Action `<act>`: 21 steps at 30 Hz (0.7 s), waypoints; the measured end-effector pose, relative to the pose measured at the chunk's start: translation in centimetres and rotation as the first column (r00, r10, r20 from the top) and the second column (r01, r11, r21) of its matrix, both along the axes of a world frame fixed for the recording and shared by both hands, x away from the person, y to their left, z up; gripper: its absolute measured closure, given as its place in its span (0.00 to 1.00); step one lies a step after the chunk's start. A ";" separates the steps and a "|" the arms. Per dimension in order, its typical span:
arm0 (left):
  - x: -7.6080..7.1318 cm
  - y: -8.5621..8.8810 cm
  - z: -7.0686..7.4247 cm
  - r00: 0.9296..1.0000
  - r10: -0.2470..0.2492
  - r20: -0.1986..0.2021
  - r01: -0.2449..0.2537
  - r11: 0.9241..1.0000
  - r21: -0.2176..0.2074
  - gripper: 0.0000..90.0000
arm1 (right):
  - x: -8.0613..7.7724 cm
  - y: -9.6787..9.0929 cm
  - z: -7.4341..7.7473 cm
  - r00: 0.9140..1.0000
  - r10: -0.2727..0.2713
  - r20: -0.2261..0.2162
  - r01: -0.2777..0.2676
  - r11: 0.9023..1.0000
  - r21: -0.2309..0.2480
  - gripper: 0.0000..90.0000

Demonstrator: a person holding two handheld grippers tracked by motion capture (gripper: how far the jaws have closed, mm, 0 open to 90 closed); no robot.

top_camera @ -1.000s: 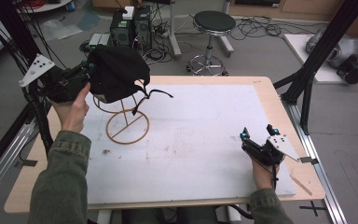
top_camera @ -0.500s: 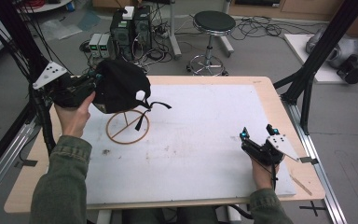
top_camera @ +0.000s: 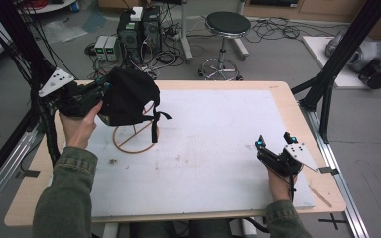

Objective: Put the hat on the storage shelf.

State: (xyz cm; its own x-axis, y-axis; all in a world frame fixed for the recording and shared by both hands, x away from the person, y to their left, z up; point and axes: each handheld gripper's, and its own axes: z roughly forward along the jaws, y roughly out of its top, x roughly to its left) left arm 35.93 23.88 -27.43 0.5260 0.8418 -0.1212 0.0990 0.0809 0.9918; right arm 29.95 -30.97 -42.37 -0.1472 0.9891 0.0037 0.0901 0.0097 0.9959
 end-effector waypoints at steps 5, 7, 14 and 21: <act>-0.3 0.0 0.1 0.997 0.056 0.049 -0.056 0.998 0.001 0.39 | 0.0 0.0 0.0 1.000 -0.002 0.000 0.002 1.000 0.003 0.12; -0.7 -0.1 0.2 0.993 0.081 0.089 -0.082 0.997 0.013 0.25 | 0.0 0.0 0.0 1.000 -0.002 0.000 0.002 1.000 0.004 0.12; -2.1 0.3 -0.2 0.992 0.075 0.106 -0.077 0.997 0.022 0.24 | -0.1 0.1 0.1 1.000 0.003 0.004 -0.003 1.000 0.000 0.12; -3.5 0.6 -1.4 0.988 0.107 0.111 -0.109 0.994 0.019 0.23 | -0.1 0.2 0.2 1.000 0.003 0.006 -0.003 1.000 0.005 0.12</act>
State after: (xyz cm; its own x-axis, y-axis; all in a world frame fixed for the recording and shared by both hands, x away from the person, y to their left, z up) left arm 32.40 24.44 -28.82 0.4407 0.8965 -0.0461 -0.0187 0.0605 0.9980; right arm 29.86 -30.78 -42.22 -0.1499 0.9887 0.0075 0.0846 0.0052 0.9964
